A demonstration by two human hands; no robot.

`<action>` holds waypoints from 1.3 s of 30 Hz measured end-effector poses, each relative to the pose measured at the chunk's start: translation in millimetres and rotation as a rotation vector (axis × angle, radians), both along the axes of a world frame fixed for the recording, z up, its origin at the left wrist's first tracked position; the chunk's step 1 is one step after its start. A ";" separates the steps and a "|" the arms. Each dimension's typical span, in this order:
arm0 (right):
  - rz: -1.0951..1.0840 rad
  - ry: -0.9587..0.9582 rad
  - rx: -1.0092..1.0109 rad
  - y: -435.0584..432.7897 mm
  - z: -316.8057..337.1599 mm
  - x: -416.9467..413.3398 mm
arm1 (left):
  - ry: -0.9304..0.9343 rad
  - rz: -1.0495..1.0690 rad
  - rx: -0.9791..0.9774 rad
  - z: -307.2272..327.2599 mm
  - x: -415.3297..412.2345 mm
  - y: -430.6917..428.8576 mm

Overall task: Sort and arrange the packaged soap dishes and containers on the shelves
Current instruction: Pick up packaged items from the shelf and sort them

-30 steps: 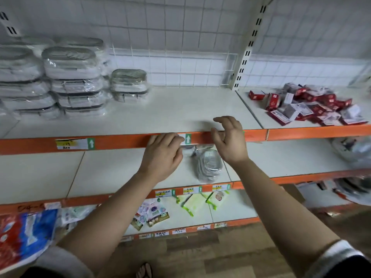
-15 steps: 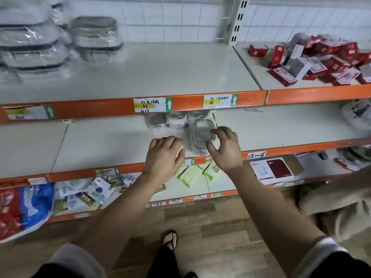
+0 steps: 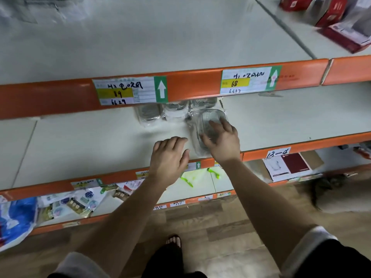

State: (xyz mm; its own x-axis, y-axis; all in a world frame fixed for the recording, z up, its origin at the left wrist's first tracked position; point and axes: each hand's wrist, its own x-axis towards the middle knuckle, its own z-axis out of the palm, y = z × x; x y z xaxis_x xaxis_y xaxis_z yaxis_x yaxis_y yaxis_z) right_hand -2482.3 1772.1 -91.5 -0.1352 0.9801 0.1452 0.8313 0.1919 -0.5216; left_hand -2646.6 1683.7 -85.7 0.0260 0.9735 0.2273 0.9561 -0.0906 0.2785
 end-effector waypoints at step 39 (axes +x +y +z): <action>-0.275 0.194 0.178 -108.1 14.9 106.0 | -0.031 -0.056 -0.103 -6.0 75.3 11.9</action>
State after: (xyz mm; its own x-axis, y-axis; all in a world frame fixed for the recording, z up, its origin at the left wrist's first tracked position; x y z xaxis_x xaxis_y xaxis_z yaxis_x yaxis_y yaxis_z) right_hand -2376.3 1663.9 -76.6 0.1761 0.9332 0.3134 0.7532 0.0772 -0.6533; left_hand -2571.3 1695.5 -91.7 0.0759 0.9889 0.1276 0.9412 -0.1133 0.3182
